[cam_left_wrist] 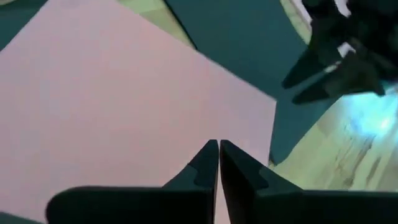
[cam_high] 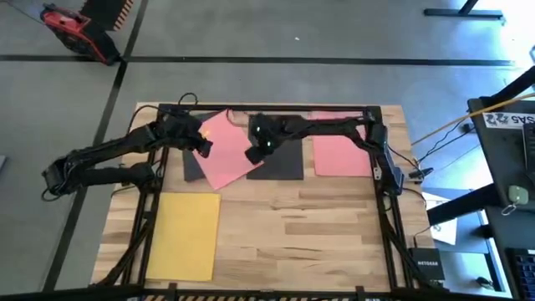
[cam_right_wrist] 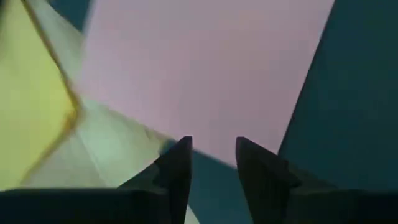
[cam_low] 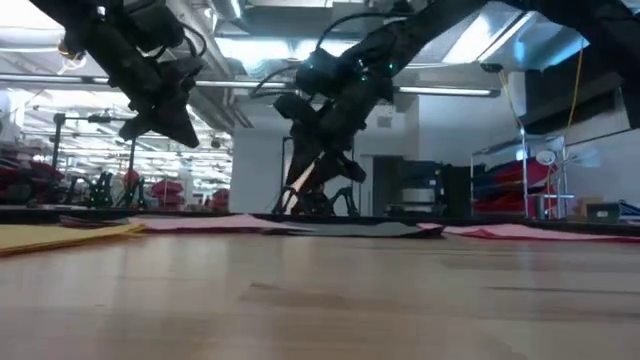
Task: Organize paper
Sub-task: Stack the pink paper on top of the stacked pink papers
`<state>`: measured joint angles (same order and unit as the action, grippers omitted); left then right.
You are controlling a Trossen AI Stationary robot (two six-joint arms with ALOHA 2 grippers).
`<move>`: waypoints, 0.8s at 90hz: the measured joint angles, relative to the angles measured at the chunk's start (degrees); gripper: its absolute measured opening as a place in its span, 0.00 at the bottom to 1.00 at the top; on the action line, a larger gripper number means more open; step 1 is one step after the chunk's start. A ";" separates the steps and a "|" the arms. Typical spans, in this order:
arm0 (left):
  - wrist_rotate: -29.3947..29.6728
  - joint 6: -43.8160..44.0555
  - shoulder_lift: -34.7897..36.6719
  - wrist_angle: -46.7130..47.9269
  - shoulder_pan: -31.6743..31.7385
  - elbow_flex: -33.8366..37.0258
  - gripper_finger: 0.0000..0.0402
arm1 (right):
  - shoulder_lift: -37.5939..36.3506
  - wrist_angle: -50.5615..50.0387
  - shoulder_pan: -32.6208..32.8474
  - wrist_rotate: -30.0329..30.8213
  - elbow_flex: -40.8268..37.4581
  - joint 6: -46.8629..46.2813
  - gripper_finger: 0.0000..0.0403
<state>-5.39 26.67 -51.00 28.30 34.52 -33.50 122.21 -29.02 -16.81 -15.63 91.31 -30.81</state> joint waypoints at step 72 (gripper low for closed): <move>0.03 -0.67 -0.09 1.59 0.00 0.31 0.00 | -0.13 3.96 0.72 3.61 -8.20 -13.38 0.28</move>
<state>-5.36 26.00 -51.09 29.89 34.52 -33.19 122.08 -25.06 -16.09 -12.02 83.11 -44.19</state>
